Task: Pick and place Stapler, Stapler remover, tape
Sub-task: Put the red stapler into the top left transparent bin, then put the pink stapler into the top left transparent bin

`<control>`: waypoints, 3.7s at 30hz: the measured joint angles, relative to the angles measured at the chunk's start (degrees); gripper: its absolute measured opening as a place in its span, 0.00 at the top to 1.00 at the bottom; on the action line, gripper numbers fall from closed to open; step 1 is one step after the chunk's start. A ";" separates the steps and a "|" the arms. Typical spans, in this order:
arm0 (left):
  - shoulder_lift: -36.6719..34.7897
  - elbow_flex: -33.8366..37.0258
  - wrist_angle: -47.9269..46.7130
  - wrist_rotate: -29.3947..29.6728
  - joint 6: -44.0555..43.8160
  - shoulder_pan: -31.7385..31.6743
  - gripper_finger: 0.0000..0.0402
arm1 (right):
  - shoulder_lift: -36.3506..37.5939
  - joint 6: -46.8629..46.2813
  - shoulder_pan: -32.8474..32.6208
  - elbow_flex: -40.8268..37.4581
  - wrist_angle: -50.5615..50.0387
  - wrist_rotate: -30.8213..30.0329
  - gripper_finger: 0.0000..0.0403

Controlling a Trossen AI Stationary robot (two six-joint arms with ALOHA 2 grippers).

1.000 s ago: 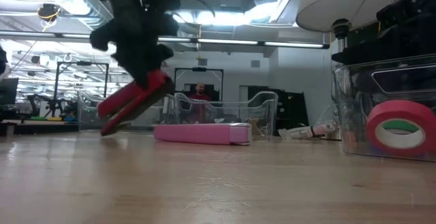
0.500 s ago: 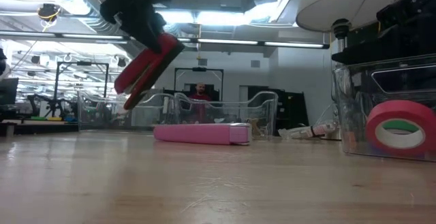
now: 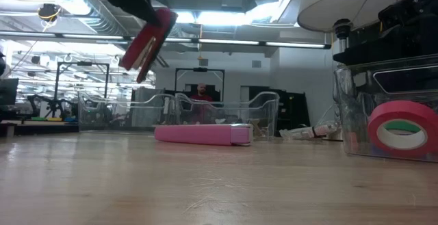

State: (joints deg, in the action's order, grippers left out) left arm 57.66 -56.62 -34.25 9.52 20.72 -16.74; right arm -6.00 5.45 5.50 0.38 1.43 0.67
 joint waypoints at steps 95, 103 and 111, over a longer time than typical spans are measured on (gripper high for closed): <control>11.44 -1.55 10.02 -10.27 9.89 -16.04 0.49 | 0.02 -0.01 0.00 0.02 0.00 0.00 0.41; 12.04 -1.55 12.86 -11.00 10.50 -1.31 0.48 | 0.02 -0.01 0.00 0.02 0.00 0.00 0.41; 18.73 -1.51 12.66 -7.90 9.59 8.24 0.50 | 0.02 -0.02 0.00 0.02 0.00 0.00 0.41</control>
State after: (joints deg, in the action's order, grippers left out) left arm 76.38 -58.13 -21.59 1.62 30.30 -8.50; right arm -5.98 5.43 5.50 0.40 1.43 0.67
